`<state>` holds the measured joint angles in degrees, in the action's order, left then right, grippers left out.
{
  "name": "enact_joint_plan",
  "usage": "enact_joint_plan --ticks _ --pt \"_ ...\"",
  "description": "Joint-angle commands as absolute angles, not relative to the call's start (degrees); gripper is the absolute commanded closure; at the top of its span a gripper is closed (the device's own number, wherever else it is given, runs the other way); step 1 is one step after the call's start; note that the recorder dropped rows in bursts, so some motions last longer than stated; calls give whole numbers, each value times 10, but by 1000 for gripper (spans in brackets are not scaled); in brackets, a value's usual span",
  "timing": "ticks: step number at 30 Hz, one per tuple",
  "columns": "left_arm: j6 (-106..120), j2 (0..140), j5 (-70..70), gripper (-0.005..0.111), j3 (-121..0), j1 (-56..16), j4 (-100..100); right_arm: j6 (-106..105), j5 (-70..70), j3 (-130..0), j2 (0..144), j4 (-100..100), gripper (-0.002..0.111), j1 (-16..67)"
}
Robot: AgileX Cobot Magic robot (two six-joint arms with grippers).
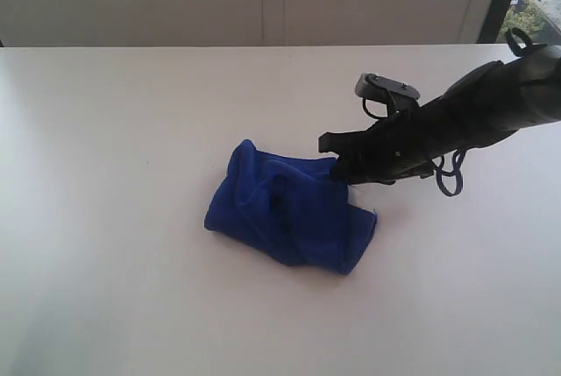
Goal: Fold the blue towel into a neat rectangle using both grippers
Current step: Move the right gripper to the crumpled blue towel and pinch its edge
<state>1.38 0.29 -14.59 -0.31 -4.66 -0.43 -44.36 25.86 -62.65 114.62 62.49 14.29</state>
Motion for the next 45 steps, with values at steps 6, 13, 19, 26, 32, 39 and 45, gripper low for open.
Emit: enact_joint_plan --ticks 6,13,19,26,32,39,45 --pt "15 0 -146 107 0 -46 -11 -447 282 -629 1145 632 108 143" --pt "15 0 -146 107 0 -46 -11 -454 270 -629 1123 630 108 143" --pt "15 0 -146 107 0 -46 -11 -519 308 -629 1048 616 108 143" --pt "15 0 -146 107 0 -46 -11 -529 392 -625 1008 578 108 144" --pt "15 0 -146 107 0 -46 -11 -527 371 -617 1029 580 108 151" --pt "15 0 -146 107 0 -46 -11 -527 376 -617 1035 581 108 154" --pt "36 0 -102 107 0 -47 0 -527 377 -617 1035 582 108 154"
